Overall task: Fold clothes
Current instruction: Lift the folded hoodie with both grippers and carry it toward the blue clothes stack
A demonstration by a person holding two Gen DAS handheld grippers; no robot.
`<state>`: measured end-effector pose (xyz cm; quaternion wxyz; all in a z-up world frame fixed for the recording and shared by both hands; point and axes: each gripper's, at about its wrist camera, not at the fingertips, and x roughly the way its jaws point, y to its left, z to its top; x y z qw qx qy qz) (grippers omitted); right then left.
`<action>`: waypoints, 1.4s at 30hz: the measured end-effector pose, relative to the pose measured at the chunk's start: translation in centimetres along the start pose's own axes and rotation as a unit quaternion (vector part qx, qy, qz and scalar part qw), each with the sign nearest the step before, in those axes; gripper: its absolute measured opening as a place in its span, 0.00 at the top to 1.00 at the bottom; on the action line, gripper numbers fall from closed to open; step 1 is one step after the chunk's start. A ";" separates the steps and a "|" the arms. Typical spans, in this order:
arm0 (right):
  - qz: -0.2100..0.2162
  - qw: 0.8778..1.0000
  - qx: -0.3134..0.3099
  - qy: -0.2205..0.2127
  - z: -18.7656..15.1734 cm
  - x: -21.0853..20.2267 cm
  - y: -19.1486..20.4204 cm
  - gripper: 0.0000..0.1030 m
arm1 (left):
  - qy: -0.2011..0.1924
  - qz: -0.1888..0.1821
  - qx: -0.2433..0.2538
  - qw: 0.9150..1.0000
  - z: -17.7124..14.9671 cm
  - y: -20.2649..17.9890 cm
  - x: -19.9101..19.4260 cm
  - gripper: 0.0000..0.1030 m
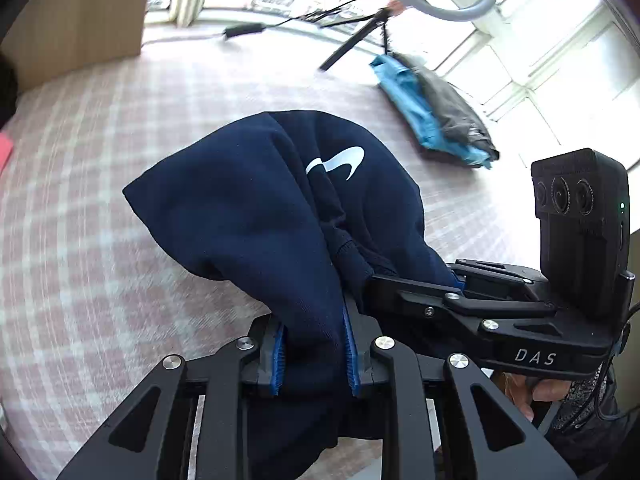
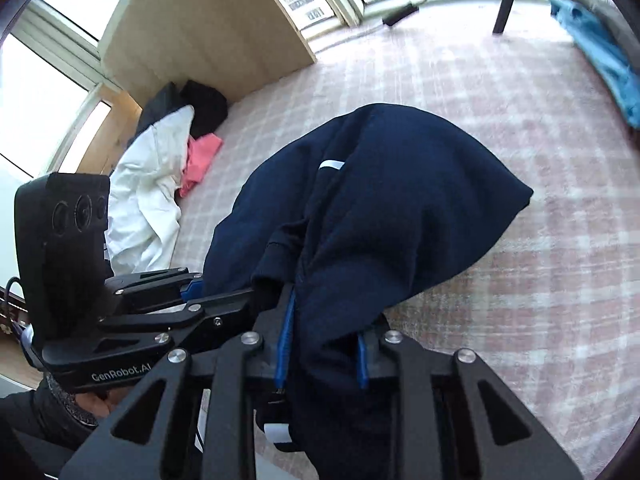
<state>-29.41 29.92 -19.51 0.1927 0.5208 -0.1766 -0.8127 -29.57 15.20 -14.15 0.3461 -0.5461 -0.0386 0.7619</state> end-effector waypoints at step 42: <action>-0.117 0.989 -0.082 -0.042 23.5 -20.1 -34.4 0.77 | -0.036 0.025 0.145 0.988 30.7 -28.4 22.9 0.78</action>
